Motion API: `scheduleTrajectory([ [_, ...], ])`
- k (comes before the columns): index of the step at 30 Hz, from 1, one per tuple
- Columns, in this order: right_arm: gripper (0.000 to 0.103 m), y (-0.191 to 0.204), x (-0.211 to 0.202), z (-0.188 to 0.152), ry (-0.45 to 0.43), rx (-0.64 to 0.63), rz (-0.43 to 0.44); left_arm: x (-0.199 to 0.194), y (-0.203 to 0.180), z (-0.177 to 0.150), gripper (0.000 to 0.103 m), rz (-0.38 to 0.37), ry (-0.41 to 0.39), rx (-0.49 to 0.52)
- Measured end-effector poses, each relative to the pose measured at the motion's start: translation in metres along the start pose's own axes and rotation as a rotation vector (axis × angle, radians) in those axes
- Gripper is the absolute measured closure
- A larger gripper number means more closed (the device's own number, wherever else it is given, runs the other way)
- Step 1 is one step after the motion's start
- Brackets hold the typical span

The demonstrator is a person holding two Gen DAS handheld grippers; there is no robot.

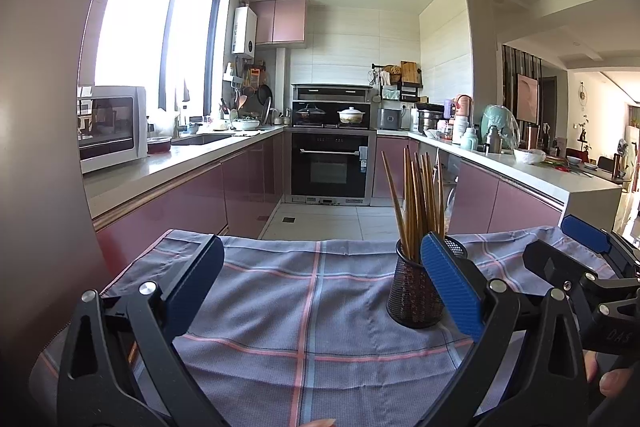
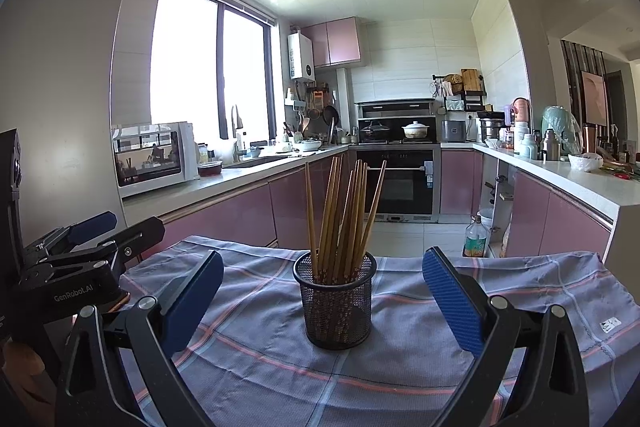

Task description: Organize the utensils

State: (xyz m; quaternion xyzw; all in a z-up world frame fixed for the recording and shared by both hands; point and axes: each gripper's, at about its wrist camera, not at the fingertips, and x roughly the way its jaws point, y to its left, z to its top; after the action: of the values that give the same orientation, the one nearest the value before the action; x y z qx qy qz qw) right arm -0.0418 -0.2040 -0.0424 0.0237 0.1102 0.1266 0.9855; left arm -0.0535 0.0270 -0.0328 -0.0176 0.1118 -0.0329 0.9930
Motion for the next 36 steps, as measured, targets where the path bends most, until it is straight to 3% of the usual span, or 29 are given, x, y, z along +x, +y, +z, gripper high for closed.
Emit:
scheduleTrajectory([
  [36,0.007,-0.0007,0.0026,0.0010,0.001,0.002,0.000,-0.0010,0.0003,-0.0001,0.006,0.001,-0.001,0.003],
])
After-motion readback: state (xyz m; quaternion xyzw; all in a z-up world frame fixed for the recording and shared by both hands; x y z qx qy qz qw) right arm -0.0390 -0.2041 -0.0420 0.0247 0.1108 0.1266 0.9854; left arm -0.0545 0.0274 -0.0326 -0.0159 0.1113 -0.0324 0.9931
